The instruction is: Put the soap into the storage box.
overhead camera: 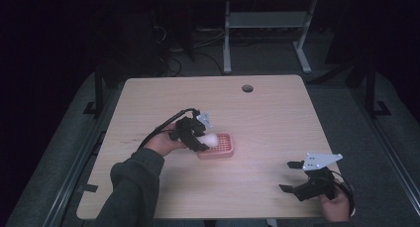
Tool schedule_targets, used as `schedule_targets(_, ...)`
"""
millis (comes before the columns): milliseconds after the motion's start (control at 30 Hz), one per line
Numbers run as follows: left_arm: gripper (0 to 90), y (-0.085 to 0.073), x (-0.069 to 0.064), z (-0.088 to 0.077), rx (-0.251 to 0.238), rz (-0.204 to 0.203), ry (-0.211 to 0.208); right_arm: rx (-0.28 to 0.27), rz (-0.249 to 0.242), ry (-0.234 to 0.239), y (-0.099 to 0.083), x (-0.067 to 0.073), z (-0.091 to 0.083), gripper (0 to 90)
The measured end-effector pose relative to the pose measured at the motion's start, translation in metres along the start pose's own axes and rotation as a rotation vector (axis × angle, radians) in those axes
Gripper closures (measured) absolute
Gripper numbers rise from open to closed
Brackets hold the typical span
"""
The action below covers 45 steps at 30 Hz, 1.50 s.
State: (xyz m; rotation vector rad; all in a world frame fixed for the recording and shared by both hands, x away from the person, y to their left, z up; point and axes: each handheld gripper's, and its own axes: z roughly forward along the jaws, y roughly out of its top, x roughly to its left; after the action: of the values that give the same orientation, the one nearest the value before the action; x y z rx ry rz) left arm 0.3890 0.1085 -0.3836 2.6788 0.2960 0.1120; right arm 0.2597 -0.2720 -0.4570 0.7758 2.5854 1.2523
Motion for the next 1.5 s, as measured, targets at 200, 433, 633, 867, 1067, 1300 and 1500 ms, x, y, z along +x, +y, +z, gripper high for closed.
schedule_targets(200,49.6,0.007,0.004,0.004,-0.001,0.003,-0.003,-0.003,0.000,0.001,0.000,0.001,-0.001,14.1)
schedule_targets(433,49.6,0.009,0.009,0.009,0.001,-0.008,-0.008,-0.018,-0.002,-0.004,0.002,0.002,-0.002,14.1)
schedule_targets(633,49.6,0.016,0.010,0.013,0.011,0.008,-0.006,-0.008,-0.003,-0.003,0.001,0.002,-0.001,14.1)
schedule_targets(867,49.6,0.025,0.011,0.021,0.011,0.015,-0.015,-0.010,0.001,-0.007,0.000,0.002,-0.003,14.1)
schedule_targets(1067,49.5,0.027,0.014,0.030,0.031,0.021,-0.018,-0.010,-0.005,-0.007,0.001,0.003,-0.003,14.1)
schedule_targets(1300,49.5,0.027,0.015,0.038,0.047,0.016,-0.025,-0.009,-0.007,-0.005,0.001,0.003,-0.003,14.1)
schedule_targets(1500,49.5,0.027,0.017,0.046,0.071,0.013,-0.044,-0.012,0.001,-0.003,0.001,0.003,-0.003,14.1)
